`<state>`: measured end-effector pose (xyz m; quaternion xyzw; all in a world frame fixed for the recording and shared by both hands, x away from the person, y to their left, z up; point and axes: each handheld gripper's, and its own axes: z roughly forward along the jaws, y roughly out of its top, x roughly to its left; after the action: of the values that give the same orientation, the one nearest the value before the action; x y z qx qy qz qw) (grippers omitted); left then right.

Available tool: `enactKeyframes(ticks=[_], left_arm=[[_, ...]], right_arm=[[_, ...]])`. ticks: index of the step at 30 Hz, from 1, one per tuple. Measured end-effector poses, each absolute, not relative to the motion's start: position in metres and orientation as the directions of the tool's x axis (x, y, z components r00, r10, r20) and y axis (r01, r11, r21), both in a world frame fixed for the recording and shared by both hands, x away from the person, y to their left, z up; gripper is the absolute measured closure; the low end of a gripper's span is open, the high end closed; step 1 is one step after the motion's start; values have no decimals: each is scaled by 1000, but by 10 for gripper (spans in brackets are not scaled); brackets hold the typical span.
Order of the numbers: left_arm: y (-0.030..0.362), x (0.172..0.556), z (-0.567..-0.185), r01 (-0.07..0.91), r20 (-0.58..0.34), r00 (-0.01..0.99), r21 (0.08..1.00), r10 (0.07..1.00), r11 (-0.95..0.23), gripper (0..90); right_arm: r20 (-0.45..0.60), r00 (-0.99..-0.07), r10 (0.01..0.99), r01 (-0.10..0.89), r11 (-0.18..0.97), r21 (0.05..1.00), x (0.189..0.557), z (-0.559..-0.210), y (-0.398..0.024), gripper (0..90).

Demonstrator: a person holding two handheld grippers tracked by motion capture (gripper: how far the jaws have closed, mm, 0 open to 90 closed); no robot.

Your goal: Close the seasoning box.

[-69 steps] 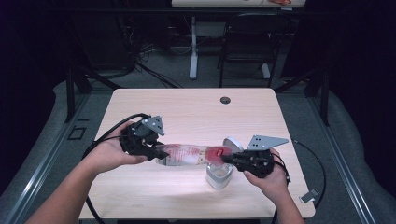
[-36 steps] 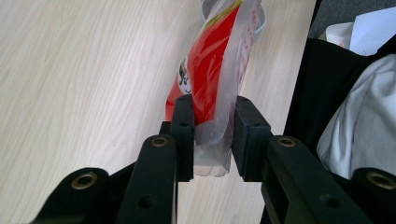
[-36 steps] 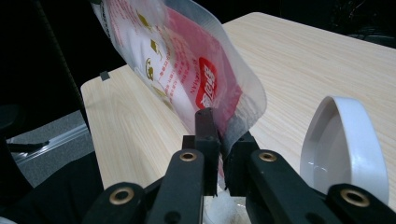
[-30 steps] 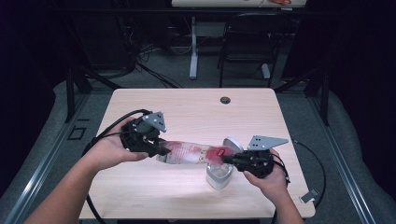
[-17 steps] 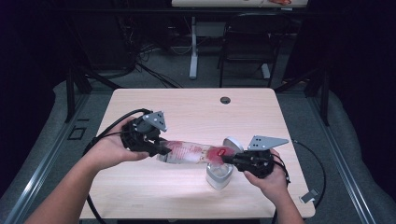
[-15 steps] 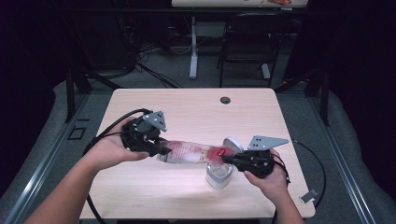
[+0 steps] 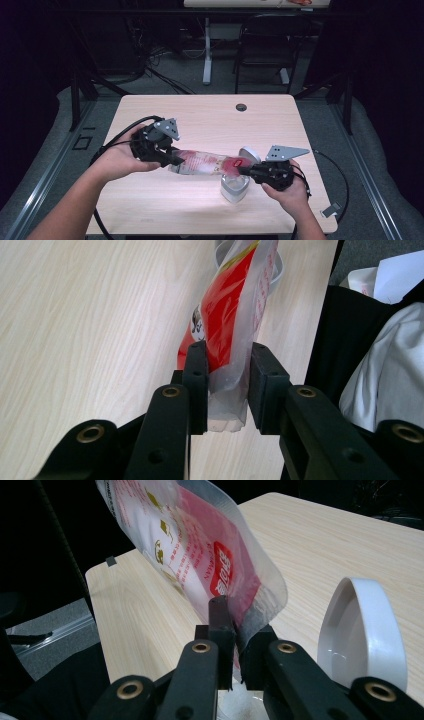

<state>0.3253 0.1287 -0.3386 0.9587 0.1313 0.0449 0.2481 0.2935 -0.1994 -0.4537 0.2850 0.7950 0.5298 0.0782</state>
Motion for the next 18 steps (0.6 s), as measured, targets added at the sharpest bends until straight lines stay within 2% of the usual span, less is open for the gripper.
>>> enactKeyframes(ticks=[18], left_arm=[[126,326,-337,223,23,963,485,267,-846,731]], right_arm=[[176,-823,541,372,278,885,293,-454,-200,864]])
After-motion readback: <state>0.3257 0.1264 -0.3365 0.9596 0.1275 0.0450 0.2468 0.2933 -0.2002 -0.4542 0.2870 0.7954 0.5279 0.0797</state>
